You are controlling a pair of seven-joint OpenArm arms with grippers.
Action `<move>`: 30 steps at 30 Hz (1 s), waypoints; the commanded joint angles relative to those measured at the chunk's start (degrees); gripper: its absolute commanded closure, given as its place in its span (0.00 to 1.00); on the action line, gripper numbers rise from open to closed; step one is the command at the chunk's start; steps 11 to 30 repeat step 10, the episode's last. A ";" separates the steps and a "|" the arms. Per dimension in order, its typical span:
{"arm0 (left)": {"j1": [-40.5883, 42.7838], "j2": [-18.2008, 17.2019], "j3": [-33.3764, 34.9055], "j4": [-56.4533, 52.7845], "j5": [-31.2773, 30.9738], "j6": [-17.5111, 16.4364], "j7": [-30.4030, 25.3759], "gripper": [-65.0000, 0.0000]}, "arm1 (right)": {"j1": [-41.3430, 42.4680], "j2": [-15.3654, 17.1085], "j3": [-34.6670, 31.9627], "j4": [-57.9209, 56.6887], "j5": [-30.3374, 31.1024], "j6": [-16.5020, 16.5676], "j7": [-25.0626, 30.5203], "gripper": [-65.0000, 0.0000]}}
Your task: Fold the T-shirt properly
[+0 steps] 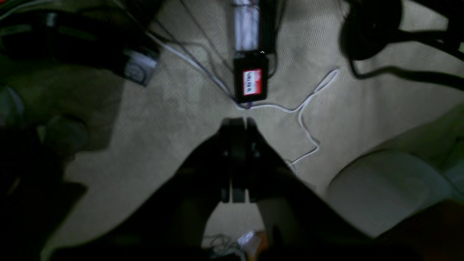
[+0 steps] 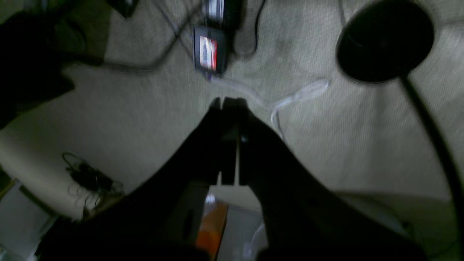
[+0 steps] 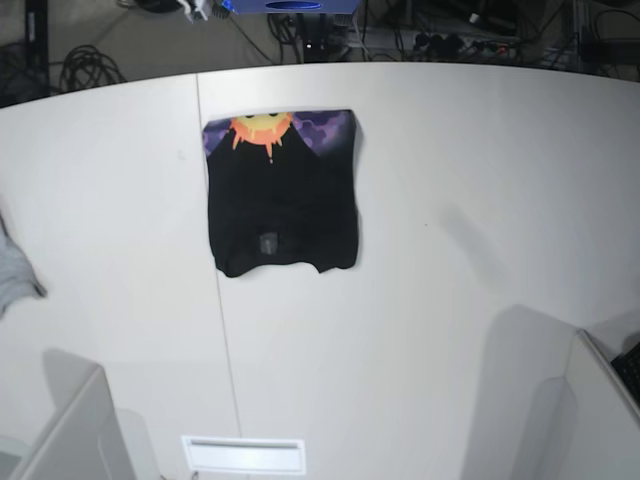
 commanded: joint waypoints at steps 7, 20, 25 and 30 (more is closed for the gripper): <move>-1.22 0.07 0.05 0.06 0.05 -0.52 -0.30 1.00 | 0.16 0.30 -0.08 0.21 0.01 0.39 0.44 1.00; -1.22 -0.11 0.05 0.06 0.05 -0.52 -0.39 1.00 | 0.16 -1.19 -0.08 0.21 0.01 0.39 0.44 1.00; -1.22 -0.11 0.05 0.06 0.05 -0.52 -0.39 1.00 | 0.16 -1.19 -0.08 0.21 0.01 0.39 0.44 1.00; -1.22 -0.11 0.05 0.06 0.05 -0.52 -0.39 1.00 | 0.16 -1.19 -0.08 0.21 0.01 0.39 0.44 1.00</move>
